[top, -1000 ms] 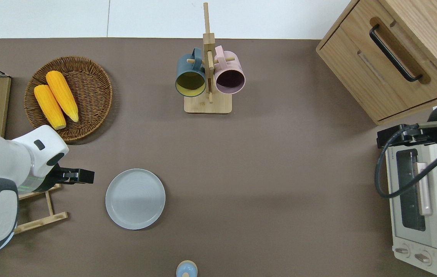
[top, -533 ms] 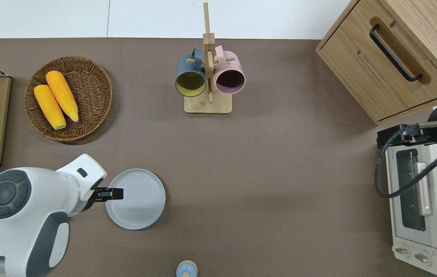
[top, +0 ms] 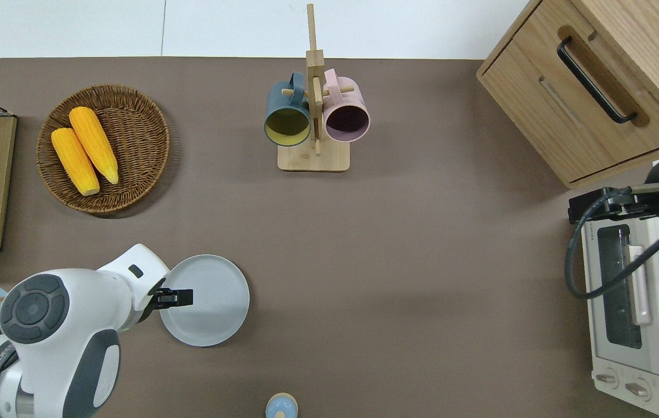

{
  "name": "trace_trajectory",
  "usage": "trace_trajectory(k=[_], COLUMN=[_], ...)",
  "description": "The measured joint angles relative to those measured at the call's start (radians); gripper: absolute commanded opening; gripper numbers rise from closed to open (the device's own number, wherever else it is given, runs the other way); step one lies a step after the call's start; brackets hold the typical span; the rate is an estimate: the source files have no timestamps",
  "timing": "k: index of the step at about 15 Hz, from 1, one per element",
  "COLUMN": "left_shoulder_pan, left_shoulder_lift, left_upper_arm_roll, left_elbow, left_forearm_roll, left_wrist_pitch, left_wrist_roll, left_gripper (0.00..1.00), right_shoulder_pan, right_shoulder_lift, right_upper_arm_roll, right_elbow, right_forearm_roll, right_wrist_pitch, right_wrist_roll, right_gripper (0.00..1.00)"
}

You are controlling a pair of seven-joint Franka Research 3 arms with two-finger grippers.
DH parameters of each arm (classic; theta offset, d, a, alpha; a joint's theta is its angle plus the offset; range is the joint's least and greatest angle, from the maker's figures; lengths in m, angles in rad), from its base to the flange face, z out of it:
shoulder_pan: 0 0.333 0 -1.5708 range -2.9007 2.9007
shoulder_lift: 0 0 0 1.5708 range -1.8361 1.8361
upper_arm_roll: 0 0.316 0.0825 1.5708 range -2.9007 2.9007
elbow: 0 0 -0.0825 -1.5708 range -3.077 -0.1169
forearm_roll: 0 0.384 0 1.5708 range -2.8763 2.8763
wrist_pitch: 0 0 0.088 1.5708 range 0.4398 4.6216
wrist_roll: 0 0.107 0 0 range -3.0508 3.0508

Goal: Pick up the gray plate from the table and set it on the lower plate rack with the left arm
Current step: 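Close the left gripper on the gray plate's rim nearest the robot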

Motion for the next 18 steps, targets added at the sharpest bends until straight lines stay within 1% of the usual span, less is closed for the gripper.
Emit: trace_trajectory(k=[3, 8, 12, 18], left_shoulder_pan=[0.0, 0.0, 0.0, 0.001], left_shoulder_lift=[0.001, 0.005, 0.065, 0.116], left_upper_arm_roll=[0.0, 0.0, 0.0, 0.002], left_elbow=[-0.045, -0.054, -0.074, -0.098], left_forearm_roll=[0.0, 0.0, 0.0, 0.001], left_wrist_pitch=[0.047, 0.053, 0.145, 0.239], left_wrist_roll=[0.0, 0.0, 0.0, 0.0], left_gripper=[0.99, 0.99, 0.99, 0.99], right_shoulder_pan=[0.0, 0.0, 0.0, 0.0], right_shoulder_lift=[0.0, 0.0, 0.0, 0.0], right_upper_arm_roll=[0.0, 0.0, 0.0, 0.0], right_elbow=[0.0, 0.0, 0.0, 0.0], right_forearm_roll=[0.0, 0.0, 0.0, 0.0], right_wrist_pitch=[0.0, 0.0, 0.0, 0.0], right_wrist_roll=[0.0, 0.0, 0.0, 0.0], right_gripper=[0.983, 0.983, 0.983, 0.983])
